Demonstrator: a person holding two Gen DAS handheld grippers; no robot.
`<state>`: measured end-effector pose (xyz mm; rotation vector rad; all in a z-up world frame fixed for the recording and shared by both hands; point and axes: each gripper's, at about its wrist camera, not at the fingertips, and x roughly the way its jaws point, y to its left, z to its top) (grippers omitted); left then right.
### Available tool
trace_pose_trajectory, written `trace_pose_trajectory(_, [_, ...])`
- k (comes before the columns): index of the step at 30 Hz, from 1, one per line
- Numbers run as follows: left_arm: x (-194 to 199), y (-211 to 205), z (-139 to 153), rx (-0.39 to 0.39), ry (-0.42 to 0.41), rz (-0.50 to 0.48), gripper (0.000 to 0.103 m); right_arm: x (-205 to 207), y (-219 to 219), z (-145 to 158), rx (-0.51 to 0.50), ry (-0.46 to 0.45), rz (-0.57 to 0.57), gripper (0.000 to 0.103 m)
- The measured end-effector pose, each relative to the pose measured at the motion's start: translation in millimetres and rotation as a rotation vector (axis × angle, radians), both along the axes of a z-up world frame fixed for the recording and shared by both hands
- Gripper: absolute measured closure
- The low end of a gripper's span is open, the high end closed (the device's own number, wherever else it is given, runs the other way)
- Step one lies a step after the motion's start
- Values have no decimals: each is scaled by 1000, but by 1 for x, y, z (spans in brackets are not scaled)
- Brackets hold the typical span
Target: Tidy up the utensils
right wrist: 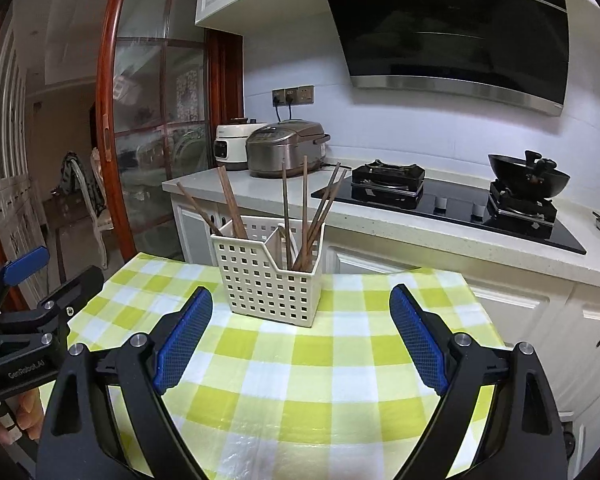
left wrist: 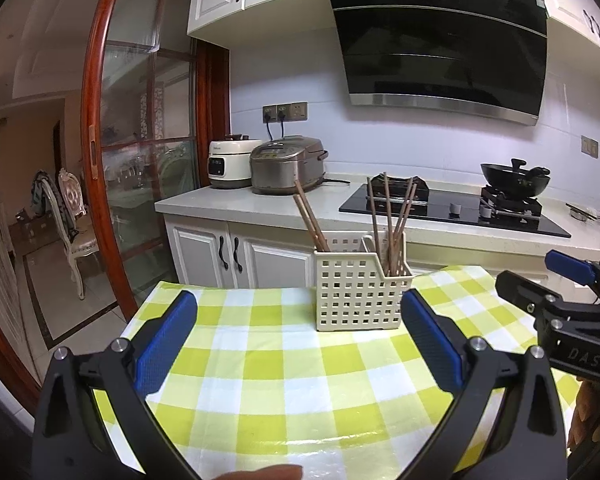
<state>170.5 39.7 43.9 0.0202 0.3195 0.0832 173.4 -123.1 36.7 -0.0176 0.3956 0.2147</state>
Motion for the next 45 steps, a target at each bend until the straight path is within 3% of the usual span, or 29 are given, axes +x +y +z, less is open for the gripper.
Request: trace_pose_trajectory(45, [2, 1, 1, -52, 5, -31, 4, -1, -10, -1, 25, 7, 6, 18])
